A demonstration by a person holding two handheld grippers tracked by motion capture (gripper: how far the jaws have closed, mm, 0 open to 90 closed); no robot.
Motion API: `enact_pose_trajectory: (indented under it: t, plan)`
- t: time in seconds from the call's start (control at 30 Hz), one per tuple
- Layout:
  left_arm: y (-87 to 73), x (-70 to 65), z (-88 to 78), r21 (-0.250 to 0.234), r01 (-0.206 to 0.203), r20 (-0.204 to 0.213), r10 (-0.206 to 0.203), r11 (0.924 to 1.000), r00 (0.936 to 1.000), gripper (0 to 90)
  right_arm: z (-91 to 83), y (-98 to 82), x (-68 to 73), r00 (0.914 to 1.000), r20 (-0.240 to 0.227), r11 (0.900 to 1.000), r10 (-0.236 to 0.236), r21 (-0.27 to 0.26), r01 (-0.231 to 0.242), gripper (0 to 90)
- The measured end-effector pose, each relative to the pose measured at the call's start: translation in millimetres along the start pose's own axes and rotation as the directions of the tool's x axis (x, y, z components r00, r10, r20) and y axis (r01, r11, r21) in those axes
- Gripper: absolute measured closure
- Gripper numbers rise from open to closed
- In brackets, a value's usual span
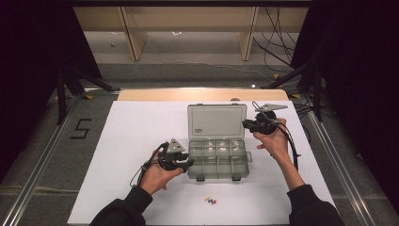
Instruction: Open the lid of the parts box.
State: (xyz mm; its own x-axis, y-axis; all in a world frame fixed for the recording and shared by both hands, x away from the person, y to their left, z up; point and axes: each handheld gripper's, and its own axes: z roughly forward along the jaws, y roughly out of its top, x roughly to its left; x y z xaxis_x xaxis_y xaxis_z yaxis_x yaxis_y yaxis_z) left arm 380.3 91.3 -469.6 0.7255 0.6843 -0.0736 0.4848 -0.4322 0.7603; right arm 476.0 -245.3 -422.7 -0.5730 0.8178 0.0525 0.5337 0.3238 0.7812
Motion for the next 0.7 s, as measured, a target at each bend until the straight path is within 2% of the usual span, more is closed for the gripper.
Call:
enact_pose_trajectory:
  t: [0.03, 0.07, 0.1, 0.17, 0.23, 0.27, 0.33, 0.37, 0.4, 0.5, 0.57, 0.6, 0.63, 0.67, 0.7]
  plan:
    - [-0.1, -0.1, 0.1, -0.001, 0.001, 0.0, -0.001, 1.0, 1.0, 64.6, 0.2, 0.8, 0.9, 0.9997, -0.002, 1.0, 0.024, 0.007, -0.024, 82.3]
    - [-0.1, -0.3, 0.1, -0.001, 0.002, -0.001, -0.002, 1.0, 1.0, 64.6, 0.7, 1.0, 1.0, 0.9996, 0.003, 1.0, 0.027, 0.01, -0.027, 82.1]
    - [-0.1, -0.2, 0.0, -0.001, 0.001, -0.001, -0.001, 1.0, 1.0, 64.7, 2.1, 0.9, -0.5, 1.0, 0.006, 1.0, 0.006, 0.006, -0.006, 81.9]
    - [-0.1, -0.2, 0.1, -0.001, 0.002, -0.001, -0.002, 1.0, 1.0, 64.7, 3.9, 1.7, -1.6, 0.9999, 0.012, 1.0, -0.006, -0.001, 0.007, 81.5]
    - [-0.3, -0.5, 0.1, -0.001, 0.01, 0.0, -0.01, 1.0, 1.0, 64.6, 3.2, 2.8, 1.2, 0.9991, 0.016, 0.999, 0.04, 0.022, -0.04, 81.3]
    - [-0.2, -0.5, 0.1, -0.001, 0.009, -0.001, -0.009, 1.0, 1.0, 64.6, 3.4, 3.4, -0.4, 0.9997, 0.01, 0.999, 0.024, 0.026, -0.024, 81.2]
    - [0.0, -0.5, 0.2, 0.0, 0.01, -0.001, -0.01, 0.9999, 0.9999, 64.7, 4.5, 4.0, -1.0, 0.9995, 0.006, 0.999, 0.032, 0.03, -0.032, 81.1]
    - [0.1, -0.4, 0.1, 0.001, 0.008, -0.001, -0.008, 1.0, 1.0, 64.7, 5.8, 4.1, -2.7, 0.9998, 0.007, 1.0, 0.018, 0.02, -0.018, 81.0]
    - [0.3, -0.3, 0.0, 0.004, 0.006, -0.001, -0.006, 1.0, 1.0, 64.7, 5.5, 4.2, -1.7, 0.9992, 0.007, 0.999, 0.039, 0.032, -0.039, 80.9]
    - [0.2, -0.4, 0.1, 0.001, 0.004, -0.002, -0.004, 1.0, 1.0, 64.7, 8.9, 4.0, -4.4, 0.9997, 0.009, 1.0, 0.023, 0.017, -0.023, 80.7]
    - [0.0, -0.8, 0.2, 0.001, 0.012, -0.002, -0.012, 0.9999, 0.9999, 64.6, 8.8, 4.6, -3.5, 0.9983, 0.016, 0.998, 0.056, 0.039, -0.057, 80.8]
    - [0.1, -0.8, 0.2, 0.001, 0.014, -0.002, -0.014, 0.9999, 0.9999, 64.7, 9.1, 4.9, -3.8, 0.9984, 0.016, 0.998, 0.054, 0.04, -0.054, 80.9]
    - [0.1, -0.8, 0.2, 0.002, 0.013, -0.003, -0.013, 0.9999, 0.9999, 64.6, 11.2, 4.8, -4.9, 0.9993, 0.025, 0.999, 0.029, 0.032, -0.03, 81.2]
    - [0.0, -1.0, 0.2, 0.001, 0.017, -0.003, -0.017, 0.9999, 0.9999, 64.7, 10.5, 6.0, -3.5, 0.9984, 0.024, 0.998, 0.051, 0.045, -0.052, 81.6]
    - [0.0, -0.8, 0.1, 0.002, 0.013, -0.003, -0.013, 0.9999, 0.9999, 64.6, 11.5, 6.3, -4.0, 0.9988, 0.025, 0.998, 0.042, 0.048, -0.043, 81.9]
